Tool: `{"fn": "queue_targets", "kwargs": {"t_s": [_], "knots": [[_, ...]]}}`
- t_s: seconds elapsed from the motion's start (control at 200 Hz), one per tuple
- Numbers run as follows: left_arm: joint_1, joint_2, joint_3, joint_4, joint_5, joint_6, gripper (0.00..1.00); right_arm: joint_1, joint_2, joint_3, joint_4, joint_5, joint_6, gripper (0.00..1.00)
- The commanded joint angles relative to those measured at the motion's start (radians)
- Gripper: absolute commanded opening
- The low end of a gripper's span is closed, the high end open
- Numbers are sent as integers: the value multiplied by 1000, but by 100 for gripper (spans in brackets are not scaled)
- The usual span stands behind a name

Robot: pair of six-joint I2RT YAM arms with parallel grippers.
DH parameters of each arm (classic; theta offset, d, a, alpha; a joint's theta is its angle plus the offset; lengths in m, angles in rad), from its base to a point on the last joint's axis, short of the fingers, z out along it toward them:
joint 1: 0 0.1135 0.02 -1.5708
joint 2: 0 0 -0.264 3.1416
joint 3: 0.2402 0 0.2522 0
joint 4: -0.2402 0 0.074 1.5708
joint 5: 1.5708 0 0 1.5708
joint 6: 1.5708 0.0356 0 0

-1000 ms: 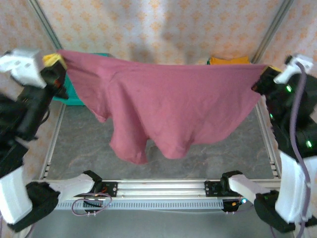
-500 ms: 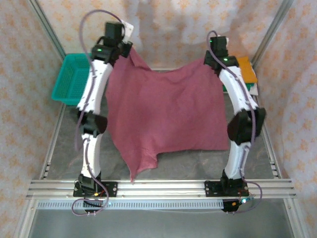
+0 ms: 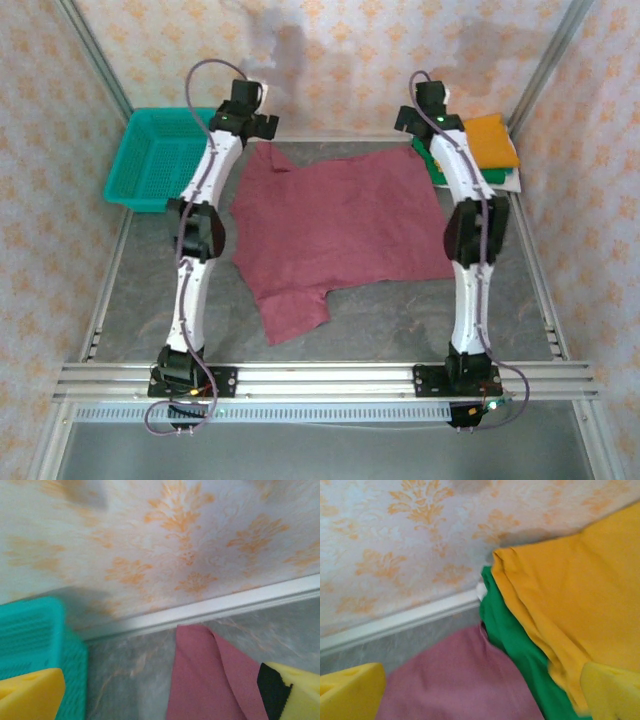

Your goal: Fold and stack the t-shirts

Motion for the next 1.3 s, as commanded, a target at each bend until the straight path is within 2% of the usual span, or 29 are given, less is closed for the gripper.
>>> {"fn": "queue_targets", "kwargs": {"t_s": [0.0, 0.05, 0.135, 0.155, 0.19, 0.22, 0.255, 0.28, 0.36, 0.425, 0.5, 0.616, 0.746, 0.821, 0.941, 1.296], "knots": [[-68, -426, -394, 190, -62, -146, 98, 26, -327, -303, 166, -38, 23, 90], [-86, -563, -606, 274, -47, -216, 96, 40, -406, -438, 186, -65, 27, 82], [-100, -641, -841, 266, 9, -348, 86, 62, -470, -583, 163, -92, 18, 71], [-102, -644, -877, 257, 12, -369, 80, 64, -475, -611, 153, -99, 17, 62], [-108, -642, -940, 250, 11, -403, 72, 66, -478, -650, 143, -113, 20, 37], [-112, -635, -986, 250, 16, -426, 58, 66, -474, -681, 135, -111, 30, 19], [-112, -626, -1020, 239, 14, -458, 41, 66, -467, -706, 128, -100, 40, 7], [-112, -620, -1038, 231, 9, -486, 34, 65, -458, -717, 125, -101, 49, 4], [-111, -602, -1089, 248, 41, -556, 31, 70, -424, -733, 112, -120, 73, 5], [-111, -585, -1105, 242, 48, -616, 20, 84, -395, -742, 107, -106, 90, 3], [-116, -569, -1135, 264, 73, -650, 18, 102, -360, -752, 112, -90, 99, 0], [-117, -516, -1129, 243, 63, -667, 13, 110, -290, -749, 117, -100, 135, 0], [-112, -468, -1098, 183, -1, -685, 4, 124, -235, -756, 141, -117, 167, 0], [-97, -447, -1109, 180, -24, -707, 3, 132, -215, -770, 162, -150, 185, 0], [-69, -390, -1105, 177, 22, -722, 0, 153, -214, -816, 223, -184, 215, 0], [-55, -343, -1116, 220, 51, -702, 0, 158, -153, -829, 266, -175, 238, 0]]}}
